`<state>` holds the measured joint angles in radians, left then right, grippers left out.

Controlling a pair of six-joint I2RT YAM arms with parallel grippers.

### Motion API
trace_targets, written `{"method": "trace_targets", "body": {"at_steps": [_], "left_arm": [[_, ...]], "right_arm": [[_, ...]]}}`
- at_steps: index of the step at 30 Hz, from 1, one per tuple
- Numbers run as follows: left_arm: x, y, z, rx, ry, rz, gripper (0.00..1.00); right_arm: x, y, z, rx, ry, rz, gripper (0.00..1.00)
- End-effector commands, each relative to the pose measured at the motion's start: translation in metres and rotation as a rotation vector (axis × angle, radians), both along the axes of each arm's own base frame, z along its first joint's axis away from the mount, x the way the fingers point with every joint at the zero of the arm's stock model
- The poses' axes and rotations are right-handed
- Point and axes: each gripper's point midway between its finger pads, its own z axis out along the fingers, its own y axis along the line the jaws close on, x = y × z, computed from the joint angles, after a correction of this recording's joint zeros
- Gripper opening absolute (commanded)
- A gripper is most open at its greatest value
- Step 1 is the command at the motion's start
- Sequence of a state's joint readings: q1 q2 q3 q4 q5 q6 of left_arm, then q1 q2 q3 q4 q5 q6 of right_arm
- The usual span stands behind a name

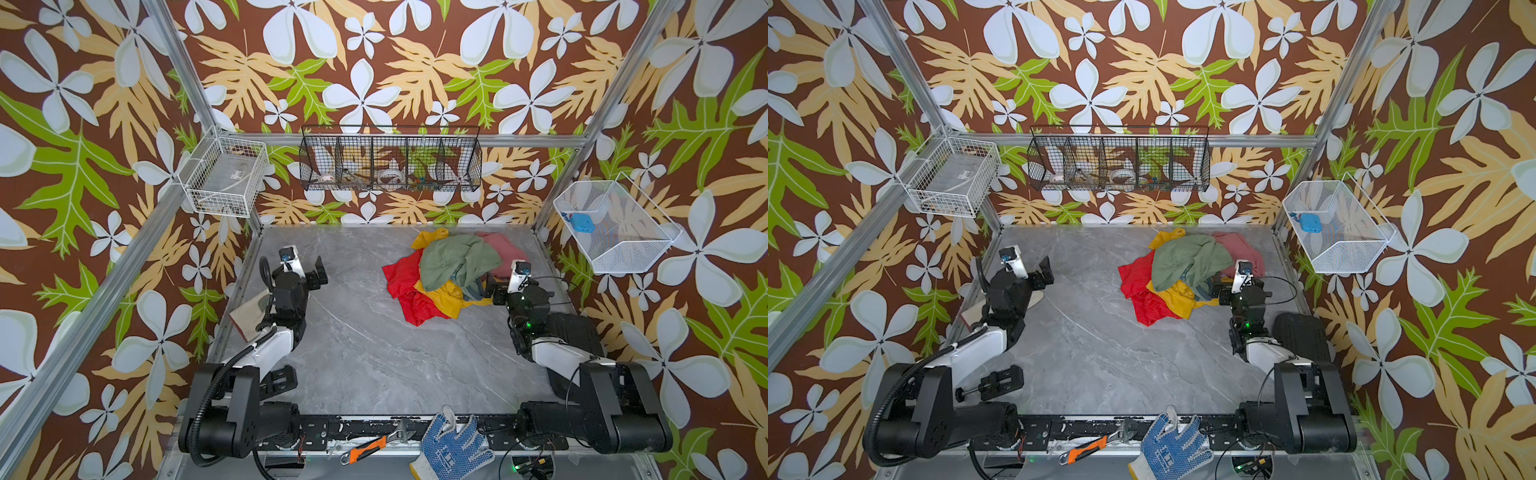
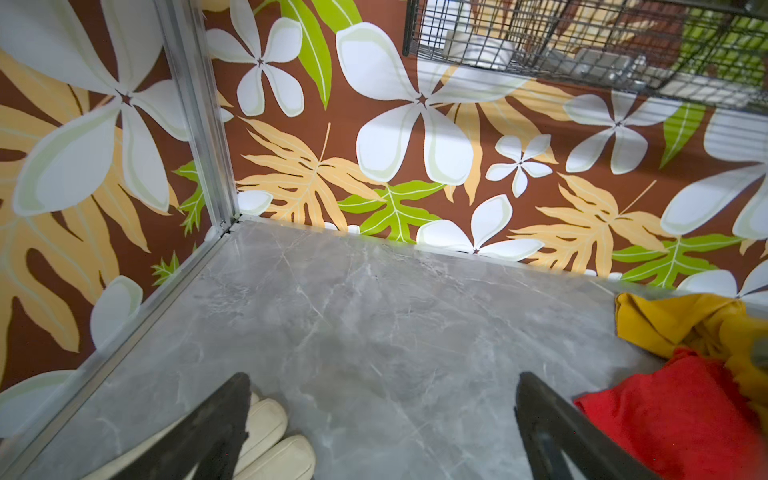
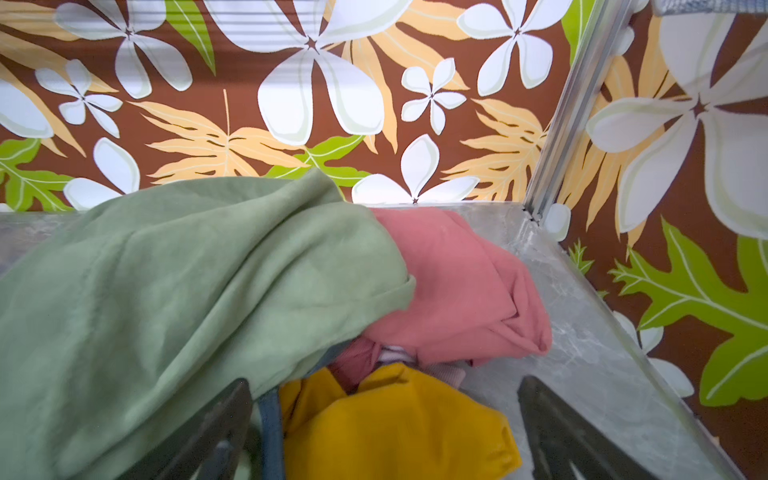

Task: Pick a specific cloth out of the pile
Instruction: 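Raise both grippers from rest and start moving toward the cloth pile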

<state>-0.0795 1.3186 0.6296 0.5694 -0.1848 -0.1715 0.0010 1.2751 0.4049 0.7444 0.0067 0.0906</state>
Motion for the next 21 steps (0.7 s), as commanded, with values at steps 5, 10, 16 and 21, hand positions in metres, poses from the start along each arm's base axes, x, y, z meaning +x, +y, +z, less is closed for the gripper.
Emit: {"method": "trace_targets", "body": {"at_steps": [5,10,16,21], "left_arm": [[-0.018,-0.031,-0.025,-0.139,0.198,0.008,1.00],[-0.021,-0.043,-0.010,-0.176,0.156,0.057,0.99],[-0.033,-0.031,-0.024,-0.219,0.168,0.204,0.99],[-0.037,-0.032,-0.036,-0.235,0.187,0.209,0.99]], "right_arm": [[-0.041,-0.004,0.000,0.108,0.106,-0.034,1.00],[-0.066,-0.004,0.009,0.111,0.109,-0.039,0.99],[-0.083,0.016,0.019,0.160,0.083,0.069,0.97],[-0.088,0.053,0.015,0.191,0.107,0.219,0.92]]}}
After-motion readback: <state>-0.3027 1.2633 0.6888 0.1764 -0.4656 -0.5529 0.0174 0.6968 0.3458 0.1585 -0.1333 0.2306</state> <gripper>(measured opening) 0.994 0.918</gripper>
